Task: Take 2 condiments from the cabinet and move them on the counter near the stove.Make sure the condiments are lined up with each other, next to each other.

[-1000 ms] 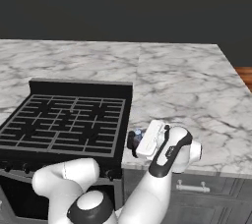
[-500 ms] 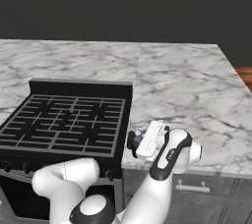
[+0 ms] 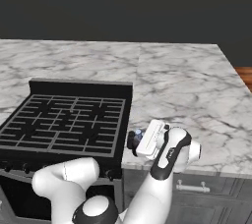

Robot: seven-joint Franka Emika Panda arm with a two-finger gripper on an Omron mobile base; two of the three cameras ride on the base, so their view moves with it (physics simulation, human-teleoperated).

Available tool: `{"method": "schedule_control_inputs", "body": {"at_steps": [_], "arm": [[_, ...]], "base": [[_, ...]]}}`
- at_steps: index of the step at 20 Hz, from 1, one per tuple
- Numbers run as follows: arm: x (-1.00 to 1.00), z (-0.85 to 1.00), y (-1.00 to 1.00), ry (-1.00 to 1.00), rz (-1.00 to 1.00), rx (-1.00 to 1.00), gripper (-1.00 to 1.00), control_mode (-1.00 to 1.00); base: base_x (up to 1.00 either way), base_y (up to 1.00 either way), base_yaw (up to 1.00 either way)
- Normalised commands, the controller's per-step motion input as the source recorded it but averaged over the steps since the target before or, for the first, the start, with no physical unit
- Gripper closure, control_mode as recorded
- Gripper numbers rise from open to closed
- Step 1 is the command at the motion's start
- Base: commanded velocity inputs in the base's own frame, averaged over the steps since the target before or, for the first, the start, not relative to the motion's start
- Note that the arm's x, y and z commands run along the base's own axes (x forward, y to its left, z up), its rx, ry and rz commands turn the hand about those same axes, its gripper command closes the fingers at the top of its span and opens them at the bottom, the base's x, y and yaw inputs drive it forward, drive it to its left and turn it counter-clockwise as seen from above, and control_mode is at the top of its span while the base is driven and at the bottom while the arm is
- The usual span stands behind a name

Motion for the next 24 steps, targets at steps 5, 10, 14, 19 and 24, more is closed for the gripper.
{"method": "schedule_control_inputs", "body": {"at_steps": [5,10,14,19,24], "arm": [[0.04,-0.01,0.00,0.00,0.00,0.00,1.00,-1.00],[0.00,-0.03,0.00,-0.01,0.00,0.00,1.00,-1.00],[0.00,-0.01,0.04,-0.02,0.00,0.00,1.00,-1.00],[0.00,0.00,0.10,-0.04,0.00,0.00,1.00,-1.00],[0.00,-0.03,0.07,-0.02,0.00,0.00,1.00,-1.00]], "base": [[0.00,0.00,0.00],[0.00,0.00,0.00],[0.00,0.00,0.00],[0.00,0.00,0.00],[0.00,0.00,0.00]]}}
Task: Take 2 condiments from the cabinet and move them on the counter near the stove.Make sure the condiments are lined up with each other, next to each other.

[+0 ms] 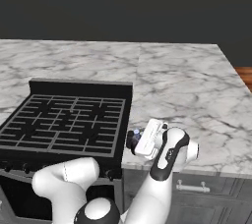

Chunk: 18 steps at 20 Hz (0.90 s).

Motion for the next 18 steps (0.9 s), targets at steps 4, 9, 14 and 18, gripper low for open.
{"method": "schedule_control_inputs", "body": {"at_steps": [4,9,14,18], "arm": [[0.00,-0.06,0.04,0.00,0.00,0.00,1.00,-1.00],[0.00,-0.10,0.10,0.00,0.00,0.00,1.00,-1.00],[0.00,-0.10,0.09,-0.01,0.00,0.00,1.00,-1.00],[0.00,-0.15,0.08,-0.06,0.00,0.00,-1.00,-1.00]], "base": [[0.00,0.00,0.00],[0.00,0.00,0.00],[0.00,0.00,0.00],[0.00,0.00,0.00]]}}
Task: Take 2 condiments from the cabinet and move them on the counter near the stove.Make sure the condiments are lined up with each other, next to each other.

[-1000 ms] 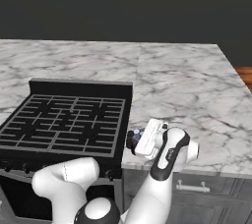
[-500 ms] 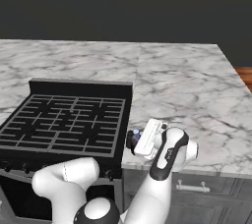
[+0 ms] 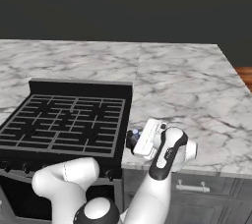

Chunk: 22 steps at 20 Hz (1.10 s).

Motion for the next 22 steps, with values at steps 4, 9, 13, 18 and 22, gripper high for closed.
{"method": "schedule_control_inputs", "body": {"at_steps": [4,9,13,18,22], "arm": [[0.00,-0.22,0.11,-0.05,0.00,0.00,-1.00,-1.00],[0.00,-0.19,0.04,-0.01,0.00,0.00,-1.00,-1.00],[0.00,-0.03,0.00,0.00,0.00,0.00,-1.00,-1.00],[-0.01,0.06,-0.09,-0.09,-0.01,0.00,-1.00,-1.00],[0.00,0.11,-0.05,-0.08,0.00,0.00,-1.00,-1.00]], "base": [[0.00,0.00,0.00],[0.00,0.00,0.00],[0.00,0.00,0.00],[0.00,0.00,0.00],[0.00,0.00,0.00]]}}
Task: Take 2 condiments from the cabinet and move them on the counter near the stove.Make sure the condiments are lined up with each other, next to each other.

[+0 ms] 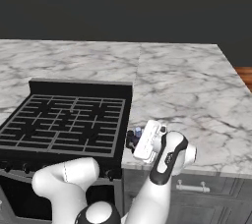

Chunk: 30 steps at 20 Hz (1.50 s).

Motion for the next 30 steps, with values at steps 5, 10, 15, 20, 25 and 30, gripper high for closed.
{"method": "schedule_control_inputs", "body": {"at_steps": [5,10,15,20,25,30], "arm": [[0.00,0.09,0.00,-0.06,0.00,0.00,-1.00,-1.00],[0.00,0.14,0.00,-0.08,0.00,0.00,-1.00,-1.00],[0.00,0.21,0.00,-0.11,0.00,0.00,-1.00,-1.00],[0.00,0.27,0.00,-0.16,0.00,0.00,-1.00,-1.00],[0.00,0.31,0.00,-0.19,0.00,0.00,-1.00,-1.00],[-0.13,0.30,0.05,-0.06,0.00,0.00,-1.00,-1.00]], "base": [[0.00,0.00,0.00],[0.00,0.00,0.00],[0.00,0.00,0.00],[0.00,0.00,0.00],[0.00,0.00,0.00],[0.00,0.00,0.00]]}}
